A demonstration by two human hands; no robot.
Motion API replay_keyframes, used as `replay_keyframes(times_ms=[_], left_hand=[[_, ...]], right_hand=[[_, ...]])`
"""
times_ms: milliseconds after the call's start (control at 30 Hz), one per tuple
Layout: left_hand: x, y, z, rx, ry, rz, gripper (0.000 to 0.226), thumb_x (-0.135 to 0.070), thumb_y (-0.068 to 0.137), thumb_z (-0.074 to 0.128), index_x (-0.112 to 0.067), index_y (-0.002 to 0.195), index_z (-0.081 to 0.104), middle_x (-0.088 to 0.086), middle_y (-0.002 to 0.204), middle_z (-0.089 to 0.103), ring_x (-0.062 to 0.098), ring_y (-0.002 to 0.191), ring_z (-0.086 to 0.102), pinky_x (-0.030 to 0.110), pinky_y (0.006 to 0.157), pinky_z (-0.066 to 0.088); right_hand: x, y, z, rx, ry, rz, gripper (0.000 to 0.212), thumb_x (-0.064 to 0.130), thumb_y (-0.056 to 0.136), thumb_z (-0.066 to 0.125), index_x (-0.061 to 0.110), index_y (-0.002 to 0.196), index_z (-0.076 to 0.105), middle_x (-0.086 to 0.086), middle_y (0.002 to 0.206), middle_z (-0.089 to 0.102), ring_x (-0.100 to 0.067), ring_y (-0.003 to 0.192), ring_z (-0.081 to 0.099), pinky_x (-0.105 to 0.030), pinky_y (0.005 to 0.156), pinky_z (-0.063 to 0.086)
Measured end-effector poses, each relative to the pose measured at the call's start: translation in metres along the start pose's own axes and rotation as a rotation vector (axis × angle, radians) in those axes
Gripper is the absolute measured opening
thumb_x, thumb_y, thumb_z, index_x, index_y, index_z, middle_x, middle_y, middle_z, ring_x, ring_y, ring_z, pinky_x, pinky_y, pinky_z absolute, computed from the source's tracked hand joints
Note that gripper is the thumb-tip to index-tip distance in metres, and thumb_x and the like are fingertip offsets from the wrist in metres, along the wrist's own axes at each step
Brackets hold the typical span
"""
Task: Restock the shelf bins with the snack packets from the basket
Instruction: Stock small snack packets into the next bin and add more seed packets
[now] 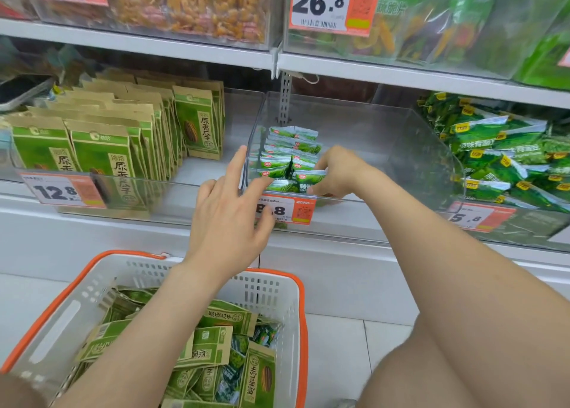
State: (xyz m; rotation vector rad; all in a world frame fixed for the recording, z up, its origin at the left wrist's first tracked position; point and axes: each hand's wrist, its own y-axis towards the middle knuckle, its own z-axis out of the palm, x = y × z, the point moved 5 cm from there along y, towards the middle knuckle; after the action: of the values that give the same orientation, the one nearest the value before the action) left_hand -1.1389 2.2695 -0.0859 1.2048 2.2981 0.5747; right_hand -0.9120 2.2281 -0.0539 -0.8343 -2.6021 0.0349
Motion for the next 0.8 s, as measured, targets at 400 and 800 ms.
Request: replay_keyframes(times_ms=[400,800], left_hand=[[0.002,-0.002,0.003,0.016,-0.004,0.026,0.042,-0.034,0.099,0.060,-0.023,0.140,0.057,0.016,0.171,0.022,0.033,0.102,0.060,0.046,0.099,0.033],[0.006,-0.030,-0.021,-0.353,-0.117,0.093,0.018,0.000,0.085,0.065,-0.003,0.103,0.064,0.020,0.118,0.054,0.038,0.106,0.050,0.046,0.089,0.043]], right_hand=[[0.012,-0.008,0.008,-0.057,0.065,0.128,0.055,0.041,0.073,0.094,0.010,0.090,0.052,-0.007,0.091,0.059,-0.029,0.070,0.074,-0.040,0.051,0.061],[0.082,-0.087,-0.018,-0.521,0.014,-0.334,0.026,0.033,0.084,0.048,0.014,0.075,0.064,-0.005,0.069,0.065,-0.032,0.075,0.060,-0.039,0.064,0.055]])
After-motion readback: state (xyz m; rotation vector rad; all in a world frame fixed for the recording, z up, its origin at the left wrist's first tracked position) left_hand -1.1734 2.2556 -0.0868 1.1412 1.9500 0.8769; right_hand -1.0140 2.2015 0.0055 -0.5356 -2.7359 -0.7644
